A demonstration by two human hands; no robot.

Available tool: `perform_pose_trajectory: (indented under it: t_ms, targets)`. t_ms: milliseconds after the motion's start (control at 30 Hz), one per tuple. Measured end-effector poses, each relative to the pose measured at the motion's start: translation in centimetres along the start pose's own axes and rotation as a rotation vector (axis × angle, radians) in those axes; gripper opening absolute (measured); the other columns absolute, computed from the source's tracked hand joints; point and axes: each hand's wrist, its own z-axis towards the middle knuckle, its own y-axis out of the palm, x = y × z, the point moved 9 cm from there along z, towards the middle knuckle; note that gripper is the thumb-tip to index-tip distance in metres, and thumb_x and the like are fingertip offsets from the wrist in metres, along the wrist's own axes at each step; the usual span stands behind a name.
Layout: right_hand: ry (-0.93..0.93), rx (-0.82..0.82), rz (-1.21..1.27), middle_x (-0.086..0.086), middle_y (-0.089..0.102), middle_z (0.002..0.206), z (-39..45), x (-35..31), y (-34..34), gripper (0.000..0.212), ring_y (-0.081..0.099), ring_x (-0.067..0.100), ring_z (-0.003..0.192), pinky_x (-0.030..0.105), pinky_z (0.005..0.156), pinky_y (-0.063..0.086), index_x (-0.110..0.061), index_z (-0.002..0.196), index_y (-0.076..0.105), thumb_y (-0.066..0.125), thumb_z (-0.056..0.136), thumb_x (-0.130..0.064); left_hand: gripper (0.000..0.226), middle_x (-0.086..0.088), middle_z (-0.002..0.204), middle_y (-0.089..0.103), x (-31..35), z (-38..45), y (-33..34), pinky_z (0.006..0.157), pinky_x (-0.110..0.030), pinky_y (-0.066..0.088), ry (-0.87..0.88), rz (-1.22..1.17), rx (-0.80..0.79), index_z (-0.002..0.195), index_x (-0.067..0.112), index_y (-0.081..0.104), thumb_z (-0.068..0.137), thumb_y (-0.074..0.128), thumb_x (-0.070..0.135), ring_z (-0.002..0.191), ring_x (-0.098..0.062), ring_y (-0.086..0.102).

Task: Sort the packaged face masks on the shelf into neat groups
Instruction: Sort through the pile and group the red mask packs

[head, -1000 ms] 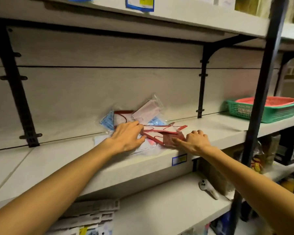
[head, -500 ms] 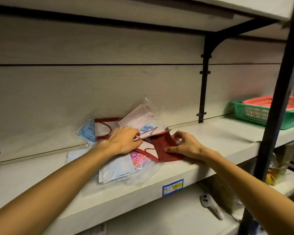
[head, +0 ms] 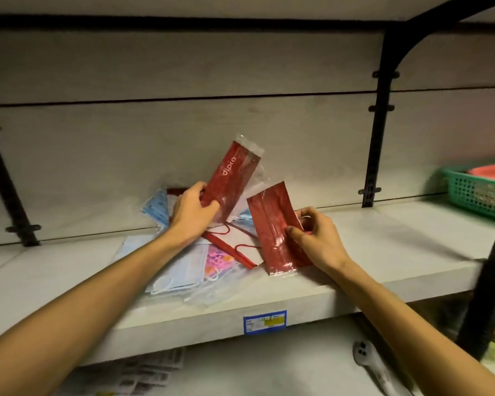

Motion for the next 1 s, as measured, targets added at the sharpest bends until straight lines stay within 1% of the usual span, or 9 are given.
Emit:
perform_pose_trajectory:
  t_ms: [167,267,333,433,600,667,800,900,1000]
  targets:
    - [0.093,-0.042,0.241,0.007,0.073,0.088,-0.3,-0.8,0.5,0.011,0.07,0.02,0.072,0.037,0.065,0.058,-0.009,0.099,0.057,0.064,0.095,-0.002,0.023,-0.018,0.106,0.074,-1.2,-2.0,-2.7,0.091,-0.05,0.058,-0.204,-0.27,0.085,0.107,0.011,0.064,0.088,0.062,-0.002,0.098,-0.031,0.072]
    - [0.185,-0.083,0.349,0.003,0.072,0.078,-0.4,-1.4,1.0,0.01,0.067,0.014,0.062,0.03,0.055,0.056,-0.011,0.098,0.062,0.068,0.092,-0.006,0.023,-0.015,0.102,0.075,-1.3,-4.2,-5.3,0.075,-0.034,0.063,-0.275,-0.411,0.128,0.106,0.011,0.065,0.09,0.061,-0.006,0.085,-0.02,0.076]
    - [0.167,-0.078,0.349,-0.001,0.072,0.072,-0.7,-2.6,1.7,0.009,0.067,0.01,0.057,0.026,0.05,0.056,-0.014,0.094,0.063,0.07,0.092,-0.008,0.024,-0.017,0.105,0.074,-1.3,-5.8,-7.1,0.079,-0.039,0.063,-0.303,-0.467,0.126,0.106,0.012,0.063,0.091,0.061,-0.008,0.089,-0.026,0.075]
    - [0.109,-0.065,0.368,-0.006,0.071,0.065,-1.6,-5.5,3.7,0.015,0.064,0.009,0.055,0.022,0.05,0.053,-0.017,0.084,0.063,0.069,0.091,-0.005,0.029,-0.019,0.11,0.071,-1.8,-7.8,-10.4,0.089,-0.047,0.059,-0.33,-0.433,0.136,0.116,0.007,0.057,0.092,0.059,-0.01,0.097,-0.034,0.07]
    - [0.105,-0.098,0.488,0.004,0.071,0.078,-5.2,-10.4,8.9,0.007,0.065,0.017,0.059,0.035,0.054,0.058,-0.018,0.093,0.065,0.067,0.092,-0.011,0.034,-0.002,0.093,0.07,-3.0,-11.9,-17.2,0.061,-0.018,0.059,-0.289,-0.372,0.137,0.103,0.017,0.057,0.088,0.061,-0.013,0.078,-0.014,0.07]
    - [0.108,-0.129,0.513,0.004,0.069,0.081,-6.9,-12.2,11.2,0.009,0.064,0.018,0.061,0.033,0.052,0.057,-0.017,0.1,0.066,0.066,0.093,-0.011,0.033,0.002,0.09,0.07,-3.5,-13.5,-19.6,0.06,-0.016,0.057,-0.282,-0.349,0.128,0.101,0.019,0.059,0.088,0.062,-0.012,0.073,-0.007,0.07]
    - [0.081,-0.212,0.556,0.004,0.067,0.08,-12.3,-17.1,18.6,0.018,0.059,0.015,0.063,0.026,0.055,0.045,-0.008,0.108,0.065,0.063,0.092,-0.003,0.029,-0.002,0.091,0.071,-5.6,-18.2,-27.7,0.057,-0.014,0.054,-0.291,-0.256,0.135,0.099,0.021,0.062,0.087,0.067,-0.005,0.074,-0.008,0.069]
    - [0.077,-0.291,0.557,0.002,0.07,0.078,-16.5,-20.3,24.6,0.014,0.062,0.012,0.064,0.024,0.057,0.047,-0.011,0.101,0.065,0.065,0.091,-0.002,0.028,0.002,0.081,0.071,-7.5,-21.8,-33.6,0.052,-0.011,0.049,-0.314,-0.182,0.159,0.089,0.022,0.064,0.085,0.066,-0.006,0.059,0.002,0.067]
    - [0.098,-0.329,0.557,-0.001,0.071,0.077,-20.4,-22.7,30.3,0.017,0.065,0.01,0.063,0.025,0.057,0.051,-0.011,0.105,0.064,0.069,0.09,-0.004,0.027,0.003,0.073,0.067,-9.9,-25.2,-39.5,0.05,-0.011,0.048,-0.365,-0.114,0.207,0.081,0.019,0.063,0.083,0.064,-0.008,0.058,-0.005,0.064]
